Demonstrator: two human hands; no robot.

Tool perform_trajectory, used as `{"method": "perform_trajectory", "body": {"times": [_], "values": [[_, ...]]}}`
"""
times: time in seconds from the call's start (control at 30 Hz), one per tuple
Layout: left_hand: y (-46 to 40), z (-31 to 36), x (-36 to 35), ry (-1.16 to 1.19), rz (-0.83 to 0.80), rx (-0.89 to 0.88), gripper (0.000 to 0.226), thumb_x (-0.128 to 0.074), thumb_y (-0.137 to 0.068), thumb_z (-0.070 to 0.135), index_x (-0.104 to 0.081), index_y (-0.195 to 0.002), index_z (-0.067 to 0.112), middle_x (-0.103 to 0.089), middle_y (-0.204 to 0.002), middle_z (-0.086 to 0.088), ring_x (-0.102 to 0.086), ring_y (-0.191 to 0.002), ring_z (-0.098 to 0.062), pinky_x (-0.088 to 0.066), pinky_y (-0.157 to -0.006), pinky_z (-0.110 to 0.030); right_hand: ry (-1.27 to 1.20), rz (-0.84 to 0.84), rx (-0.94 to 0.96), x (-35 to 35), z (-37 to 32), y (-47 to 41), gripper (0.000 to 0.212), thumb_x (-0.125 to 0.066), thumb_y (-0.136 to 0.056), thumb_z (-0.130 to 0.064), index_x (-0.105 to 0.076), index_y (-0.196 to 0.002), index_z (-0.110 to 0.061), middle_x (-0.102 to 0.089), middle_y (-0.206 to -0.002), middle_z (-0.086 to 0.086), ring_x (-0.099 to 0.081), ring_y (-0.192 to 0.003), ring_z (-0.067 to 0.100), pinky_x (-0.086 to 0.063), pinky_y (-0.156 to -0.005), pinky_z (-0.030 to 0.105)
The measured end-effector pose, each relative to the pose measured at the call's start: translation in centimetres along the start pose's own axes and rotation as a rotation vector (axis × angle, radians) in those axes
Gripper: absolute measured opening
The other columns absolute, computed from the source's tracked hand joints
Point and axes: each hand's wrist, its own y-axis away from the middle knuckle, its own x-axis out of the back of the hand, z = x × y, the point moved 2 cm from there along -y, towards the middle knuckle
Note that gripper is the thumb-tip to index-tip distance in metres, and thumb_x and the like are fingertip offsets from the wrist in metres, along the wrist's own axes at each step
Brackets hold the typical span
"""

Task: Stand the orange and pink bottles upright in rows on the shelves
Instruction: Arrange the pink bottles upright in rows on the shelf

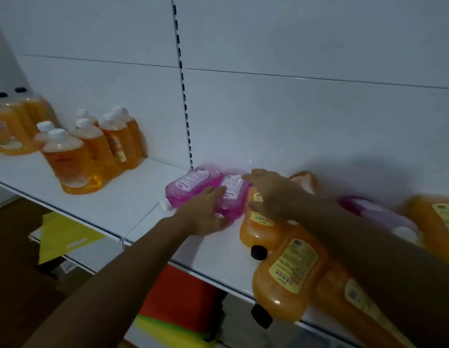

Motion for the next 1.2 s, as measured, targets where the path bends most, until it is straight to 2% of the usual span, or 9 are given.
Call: {"method": "perform_trajectory", "body": {"times": [0.17,0.27,0.43,0.57,0.7,0.8,0.9,0.97,1.2], "values": [[-1.0,-0.7,-1.6,0.003,0.051,-0.06,0.103,-0.075,-0.078,0.042,-0.009,-0.154,0.02,-0.025,-0.155,-0.01,-0.041,-0.133,-0.028,-0.04,-0.099,-0.03,0.152,-0.068,-0.012,-2.4,-1.0,-1.7,0.075,-0.058,-0.09,-0.048,-0.022,-0.151,-0.023,-0.031,-0.155,0.004,-0.036,-0.137,0.025,-0.03,-0.113,0.045],[-1.2,-1.1,-1.5,0.106,0.087,-0.095,0.096,-0.077,-0.078,0.033,-0.019,-0.152,0.016,-0.037,-0.149,-0.01,-0.044,-0.132,-0.025,-0.034,-0.095,-0.023,0.163,-0.059,-0.013,-2.8,-1.0,-2.0,0.072,-0.056,-0.09,-0.049,-0.024,-0.15,-0.025,-0.036,-0.151,0.002,-0.039,-0.135,0.025,-0.03,-0.112,0.045],[-1.1,-1.7,1.0,0.495,0.229,-0.008,0.083,-0.059,-0.066,0.053,-0.05,-0.139,0.014,-0.055,-0.134,0.002,-0.051,-0.123,-0.013,-0.039,-0.104,-0.028,0.026,0.057,0.008,-2.8,-1.6,-2.1,0.091,-0.069,-0.083,-0.045,-0.014,-0.152,-0.025,-0.025,-0.157,0.001,-0.032,-0.139,0.028,-0.033,-0.112,0.045],[-0.8,-1.3,4.1,0.504,0.349,0.026,0.044,-0.066,-0.082,0.039,-0.064,-0.121,0.019,-0.066,-0.112,0.004,-0.061,-0.095,-0.012,-0.046,-0.076,-0.019,-0.185,0.328,0.137,-1.3,-3.4,-2.2,0.086,-0.076,-0.08,-0.028,-0.028,-0.15,-0.018,-0.039,-0.151,0.006,-0.04,-0.135,0.027,-0.04,-0.106,0.048],[-0.3,0.6,6.9,0.528,0.486,-0.024,0.02,-0.061,-0.087,0.039,-0.064,-0.102,0.026,-0.066,-0.09,0.011,-0.06,-0.078,-0.003,-0.041,-0.059,-0.015,-0.311,0.531,0.229,1.5,-4.9,-1.7,0.058,-0.074,-0.079,-0.015,-0.053,-0.132,-0.005,-0.062,-0.122,0.016,-0.059,-0.108,0.034,-0.05,-0.089,0.047],[0.1,2.0,8.4,0.633,0.533,-0.107,0.032,-0.06,-0.088,0.052,-0.063,-0.109,0.029,-0.066,-0.095,0.013,-0.062,-0.083,-0.001,-0.045,-0.063,-0.008,-0.35,0.638,0.232,3.5,-4.3,-0.9,0.05,-0.069,-0.084,-0.017,-0.052,-0.129,-0.003,-0.063,-0.115,0.016,-0.062,-0.099,0.029,-0.054,-0.085,0.036],[-0.1,3.2,8.3,0.751,0.461,-0.222,0.053,-0.063,-0.086,0.051,-0.053,-0.132,0.026,-0.063,-0.119,0.008,-0.059,-0.107,-0.005,-0.048,-0.082,-0.019,-0.479,0.721,0.094,5.7,-2.7,0.5,0.05,-0.067,-0.09,-0.022,-0.05,-0.134,-0.007,-0.062,-0.123,0.01,-0.059,-0.103,0.017,-0.049,-0.082,0.015],[-0.8,4.5,7.1,0.734,0.351,-0.256,0.067,-0.068,-0.082,0.05,-0.043,-0.14,0.029,-0.057,-0.131,0.008,-0.055,-0.117,-0.008,-0.047,-0.091,-0.026,-0.562,0.752,0.01,7.1,-1.3,2.1,0.049,-0.065,-0.091,-0.025,-0.049,-0.135,-0.011,-0.061,-0.124,0.005,-0.058,-0.104,0.014,-0.048,-0.082,0.013],[-2.8,14.8,3.8,0.636,0.279,-0.48,0.07,-0.076,-0.079,0.034,-0.044,-0.14,0.021,-0.06,-0.123,0.006,-0.06,-0.106,-0.003,-0.054,-0.088,-0.025,-0.683,0.864,-0.108,9.9,5.1,10.9,0.043,-0.057,-0.096,-0.026,-0.046,-0.137,-0.018,-0.057,-0.118,-0.007,-0.059,-0.099,0.007,-0.052,-0.078,0.01]]}}
